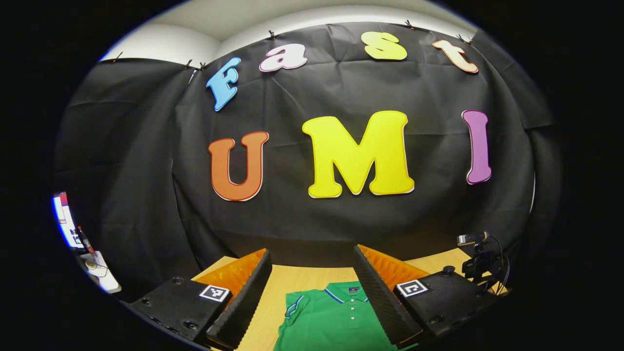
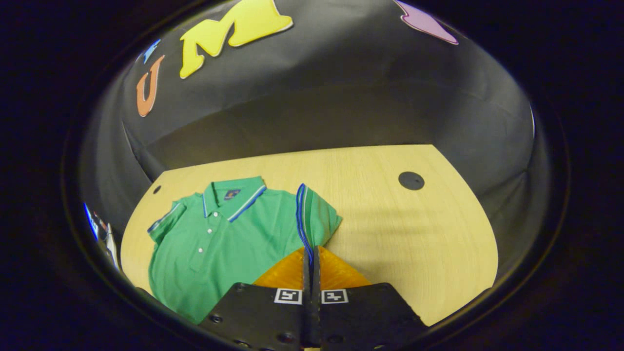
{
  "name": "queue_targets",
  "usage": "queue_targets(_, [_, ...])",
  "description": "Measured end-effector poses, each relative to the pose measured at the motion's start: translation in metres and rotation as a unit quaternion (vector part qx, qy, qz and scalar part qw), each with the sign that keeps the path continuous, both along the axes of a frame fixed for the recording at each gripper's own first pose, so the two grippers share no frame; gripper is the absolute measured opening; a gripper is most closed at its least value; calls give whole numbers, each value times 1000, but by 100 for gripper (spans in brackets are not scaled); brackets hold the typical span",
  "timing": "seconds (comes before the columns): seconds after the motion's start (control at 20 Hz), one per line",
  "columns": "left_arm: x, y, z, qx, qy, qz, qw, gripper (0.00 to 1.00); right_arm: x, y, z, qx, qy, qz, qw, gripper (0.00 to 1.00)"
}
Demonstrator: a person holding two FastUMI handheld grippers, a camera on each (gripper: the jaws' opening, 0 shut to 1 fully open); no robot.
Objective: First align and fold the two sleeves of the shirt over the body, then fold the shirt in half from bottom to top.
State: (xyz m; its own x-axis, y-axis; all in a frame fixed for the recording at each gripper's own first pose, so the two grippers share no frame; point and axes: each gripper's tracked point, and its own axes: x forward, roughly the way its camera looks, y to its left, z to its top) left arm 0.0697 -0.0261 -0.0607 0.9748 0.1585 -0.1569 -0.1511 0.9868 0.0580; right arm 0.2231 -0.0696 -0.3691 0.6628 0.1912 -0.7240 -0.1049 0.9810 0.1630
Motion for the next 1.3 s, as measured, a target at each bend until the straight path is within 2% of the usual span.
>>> queue_targets(0.25, [-7, 37, -5, -13, 4, 20, 1000, 100, -2, 67, 20, 2, -3, 7, 1000, 0])
queue_targets(0.5, [-19, 77, -10, -7, 17, 40, 999, 100, -7, 132, -6, -8, 22, 12, 1000, 0])
queue_targets(0.7, [-22, 97, -13, -2, 21, 40, 999, 100, -9, 169, -23, -9, 28, 13, 999, 2])
queue_targets(0.75, [-22, 100, -14, -3, 21, 38, 999, 100, -13, 176, -24, 0, 32, 14, 999, 7])
queue_targets(1.0, [-12, 101, -21, -15, 18, 12, 1000, 100, -33, 174, 20, -19, -23, 19, 999, 93])
queue_targets(1.15, [-1, 89, -33, -21, 11, -22, 999, 100, -58, 162, 63, -28, -62, 26, 997, 94])
queue_targets(1.2, [5, 84, -43, -19, 13, -38, 999, 100, -68, 158, 79, -31, -77, 27, 996, 96])
queue_targets(1.3, [12, 76, -77, -6, 33, -65, 997, 100, -91, 149, 109, -37, -100, 29, 994, 96])
